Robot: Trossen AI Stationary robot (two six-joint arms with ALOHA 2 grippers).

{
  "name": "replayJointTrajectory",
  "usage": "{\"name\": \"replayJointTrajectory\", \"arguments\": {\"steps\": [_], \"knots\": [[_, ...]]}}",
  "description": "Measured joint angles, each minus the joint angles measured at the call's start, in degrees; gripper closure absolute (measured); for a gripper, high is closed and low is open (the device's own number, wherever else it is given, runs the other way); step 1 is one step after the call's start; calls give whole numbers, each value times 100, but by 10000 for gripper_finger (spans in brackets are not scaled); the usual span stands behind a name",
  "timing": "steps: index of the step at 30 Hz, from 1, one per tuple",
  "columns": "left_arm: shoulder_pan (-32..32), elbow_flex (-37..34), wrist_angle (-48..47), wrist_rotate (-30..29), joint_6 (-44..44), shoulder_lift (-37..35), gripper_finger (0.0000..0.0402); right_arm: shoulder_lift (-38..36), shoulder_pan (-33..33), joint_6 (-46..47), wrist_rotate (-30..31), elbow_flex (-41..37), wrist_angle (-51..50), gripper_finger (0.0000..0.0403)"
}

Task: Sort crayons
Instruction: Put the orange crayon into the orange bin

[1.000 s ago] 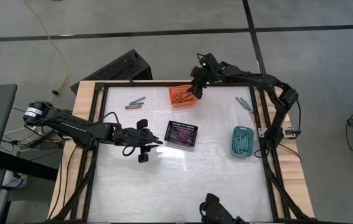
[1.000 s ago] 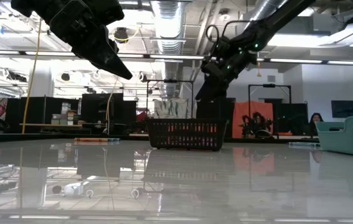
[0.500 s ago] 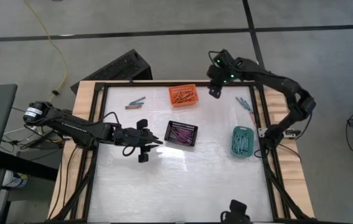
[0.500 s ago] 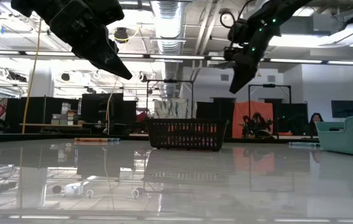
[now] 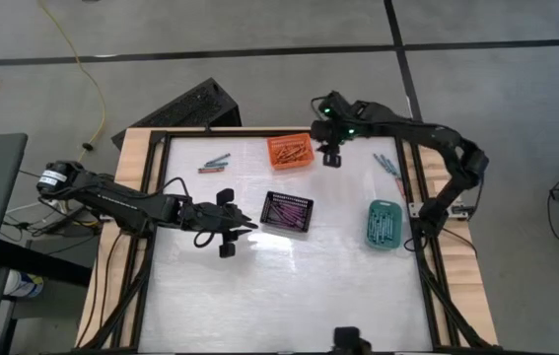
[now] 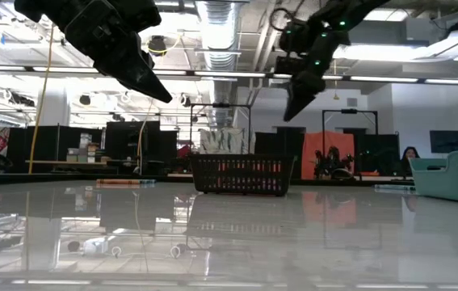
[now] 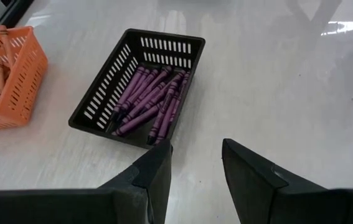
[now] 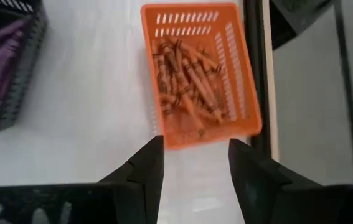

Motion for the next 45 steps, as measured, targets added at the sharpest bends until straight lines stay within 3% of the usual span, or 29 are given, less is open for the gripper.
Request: {"name": "replayJointTrajectory", "arguments": {"steps": [5, 18, 34, 38, 45], "knots": [[1, 0, 61, -2, 0, 0, 270, 777, 152, -625, 98, 614, -41, 230], [0, 0, 12, 9, -79, 2, 270, 2452, -180, -1329, 199, 2335, -1352, 230], [0, 0, 61, -4, 2, 2, 270, 3167, -85, -1559, 526, 2558, -1678, 236], [0, 0, 59, -3, 4, 2, 270, 3240, -83, -1603, 579, 2556, -1678, 269], [0, 0, 61, -4, 4, 2, 270, 3210, -71, -1723, 804, 2558, -1635, 385]]}}
